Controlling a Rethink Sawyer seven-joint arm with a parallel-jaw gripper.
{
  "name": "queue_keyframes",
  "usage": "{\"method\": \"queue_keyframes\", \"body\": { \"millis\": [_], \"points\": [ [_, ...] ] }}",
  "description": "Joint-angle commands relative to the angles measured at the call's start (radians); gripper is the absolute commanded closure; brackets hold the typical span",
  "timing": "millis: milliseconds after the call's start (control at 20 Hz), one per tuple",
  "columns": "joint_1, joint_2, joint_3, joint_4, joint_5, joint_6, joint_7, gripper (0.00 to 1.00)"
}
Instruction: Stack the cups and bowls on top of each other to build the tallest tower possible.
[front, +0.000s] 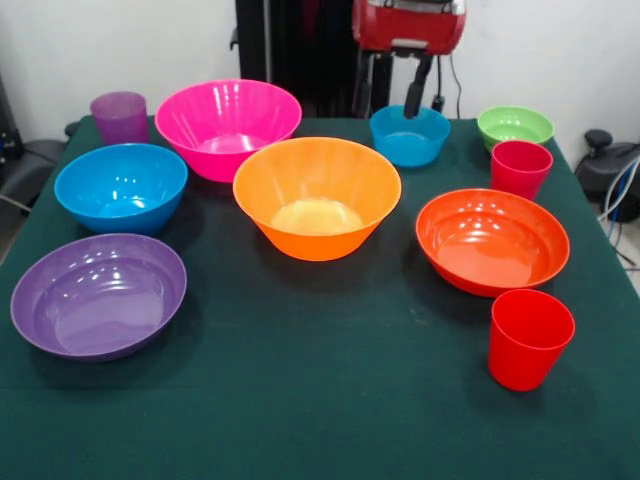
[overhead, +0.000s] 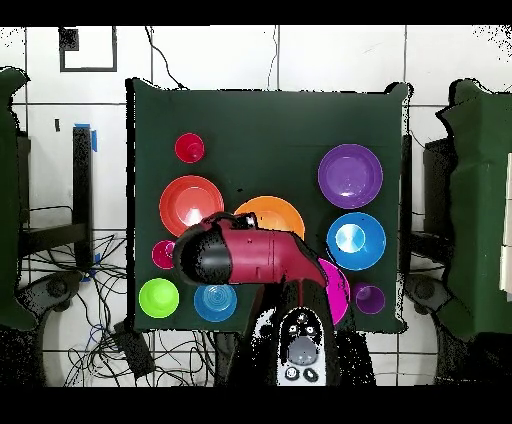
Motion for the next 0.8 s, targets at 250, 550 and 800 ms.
{"method": "queue_keyframes", "body": {
  "millis": [250,550,800],
  "points": [
    [0.080,0.204,-0.050,-0.213,-0.068,-0.060,0.143,0.00],
    [0.098,0.226,-0.061,-0.217,-0.004,-0.074,0.191,0.00],
    [0.075,0.206,-0.032,-0.209,0.038,-0.055,0.194,0.00]
  ]
}}
